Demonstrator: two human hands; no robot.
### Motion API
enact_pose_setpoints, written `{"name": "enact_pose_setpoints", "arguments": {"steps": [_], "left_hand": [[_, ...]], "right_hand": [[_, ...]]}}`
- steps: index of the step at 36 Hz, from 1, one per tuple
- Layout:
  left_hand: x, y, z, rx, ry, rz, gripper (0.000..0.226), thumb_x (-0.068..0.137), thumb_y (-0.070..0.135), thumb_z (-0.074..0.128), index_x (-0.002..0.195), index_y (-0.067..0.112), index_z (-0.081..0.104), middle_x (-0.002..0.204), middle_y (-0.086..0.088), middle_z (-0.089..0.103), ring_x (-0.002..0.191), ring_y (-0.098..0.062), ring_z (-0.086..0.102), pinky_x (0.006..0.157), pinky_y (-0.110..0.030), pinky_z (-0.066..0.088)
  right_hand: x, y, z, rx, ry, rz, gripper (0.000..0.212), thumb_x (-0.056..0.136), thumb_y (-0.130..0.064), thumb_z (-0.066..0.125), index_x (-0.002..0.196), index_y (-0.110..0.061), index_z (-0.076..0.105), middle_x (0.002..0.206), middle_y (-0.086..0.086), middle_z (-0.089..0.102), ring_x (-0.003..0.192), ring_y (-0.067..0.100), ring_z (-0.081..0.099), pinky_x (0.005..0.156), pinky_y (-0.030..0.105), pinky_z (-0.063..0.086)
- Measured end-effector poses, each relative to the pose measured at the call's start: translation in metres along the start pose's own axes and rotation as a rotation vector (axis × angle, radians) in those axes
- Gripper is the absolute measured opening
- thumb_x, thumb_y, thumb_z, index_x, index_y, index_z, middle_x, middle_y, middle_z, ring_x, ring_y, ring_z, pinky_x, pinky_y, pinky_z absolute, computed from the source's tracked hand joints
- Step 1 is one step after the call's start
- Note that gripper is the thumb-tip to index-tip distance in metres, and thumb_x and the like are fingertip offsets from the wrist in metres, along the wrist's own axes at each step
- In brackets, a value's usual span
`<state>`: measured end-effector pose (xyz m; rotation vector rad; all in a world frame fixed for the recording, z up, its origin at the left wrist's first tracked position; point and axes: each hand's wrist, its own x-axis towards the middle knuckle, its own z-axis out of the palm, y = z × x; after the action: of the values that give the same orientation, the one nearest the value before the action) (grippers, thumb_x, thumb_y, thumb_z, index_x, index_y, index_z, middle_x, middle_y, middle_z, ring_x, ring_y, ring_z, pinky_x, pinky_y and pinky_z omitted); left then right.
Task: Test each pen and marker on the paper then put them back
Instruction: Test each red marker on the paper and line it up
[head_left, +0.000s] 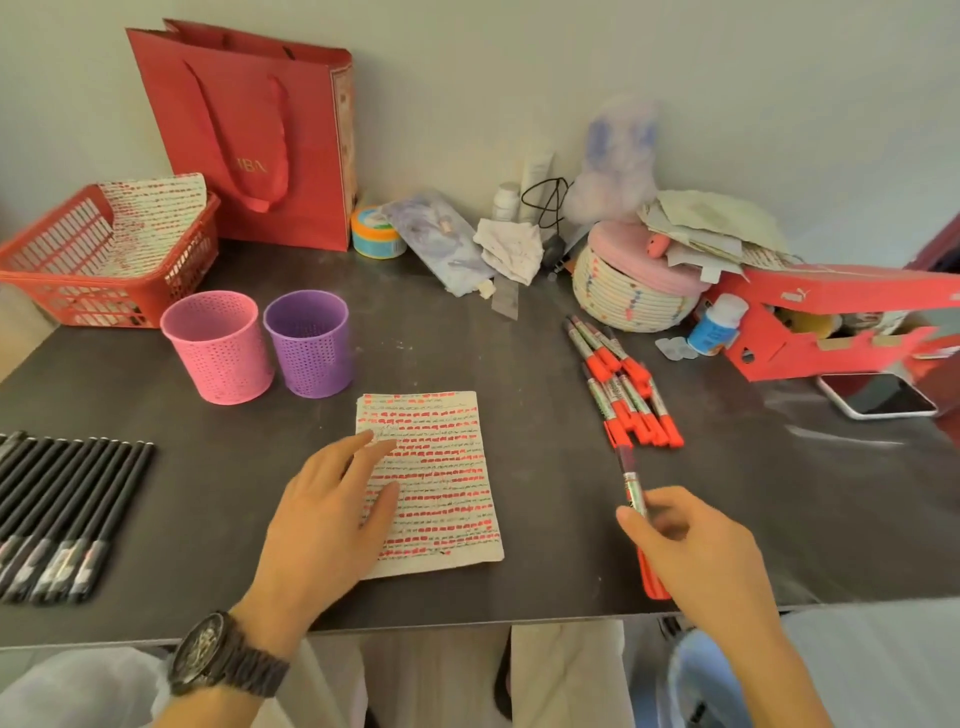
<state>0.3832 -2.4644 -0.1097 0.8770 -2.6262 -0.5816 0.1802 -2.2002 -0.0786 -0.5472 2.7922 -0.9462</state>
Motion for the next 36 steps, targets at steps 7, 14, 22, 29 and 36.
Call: {"name": "enact_pose_setpoints", "arguments": {"steps": [7,14,22,29,36], "left_hand": [[-0.003,-0.014,0.013,0.071,-0.044,-0.014,0.046,0.098,0.042,0.055,0.142,0.028,0.056,0.152,0.002,0.049,0.141,-0.024,0.043,0.118,-0.044,0.033],[-0.003,-0.017,0.011,0.072,-0.077,0.026,0.065,0.091,0.064,0.031,0.142,0.032,0.055,0.153,0.006,0.047,0.144,-0.022,0.039,0.119,-0.045,0.031],[-0.002,-0.018,0.010,0.063,-0.143,0.033,0.062,0.090,0.067,0.036,0.145,0.040,0.050,0.156,0.012,0.040,0.147,-0.017,0.033,0.122,-0.046,0.021],[-0.002,-0.019,0.011,0.042,-0.124,0.028,0.060,0.090,0.068,0.032,0.143,0.044,0.050,0.155,0.015,0.039,0.145,-0.013,0.033,0.123,-0.043,0.022],[0.001,-0.024,0.018,0.015,-0.106,-0.007,0.054,0.096,0.065,0.040,0.147,0.047,0.041,0.158,0.019,0.031,0.146,-0.010,0.029,0.122,-0.038,0.018]], "right_hand": [[0.009,0.016,0.004,-0.199,-0.018,0.025,0.020,0.080,-0.054,0.074,0.076,-0.041,0.060,0.062,-0.024,0.062,0.066,-0.008,0.053,0.057,0.017,0.034],[0.011,0.007,0.015,-0.233,-0.031,-0.004,0.020,0.085,-0.051,0.071,0.082,-0.036,0.058,0.069,-0.049,0.052,0.058,-0.007,0.057,0.055,0.019,0.034],[0.012,0.001,0.016,-0.271,-0.050,-0.048,0.022,0.088,-0.056,0.066,0.097,-0.037,0.058,0.068,-0.016,0.064,0.067,-0.003,0.055,0.056,0.021,0.037],[0.021,0.002,0.011,-0.268,0.000,-0.050,0.028,0.086,-0.063,0.062,0.099,-0.039,0.059,0.076,-0.020,0.064,0.072,0.000,0.054,0.066,0.029,0.039],[0.069,-0.021,0.007,-0.322,0.090,-0.110,0.026,0.091,-0.053,0.060,0.108,-0.033,0.062,0.097,-0.009,0.068,0.080,0.014,0.053,0.074,0.032,0.045]]}}
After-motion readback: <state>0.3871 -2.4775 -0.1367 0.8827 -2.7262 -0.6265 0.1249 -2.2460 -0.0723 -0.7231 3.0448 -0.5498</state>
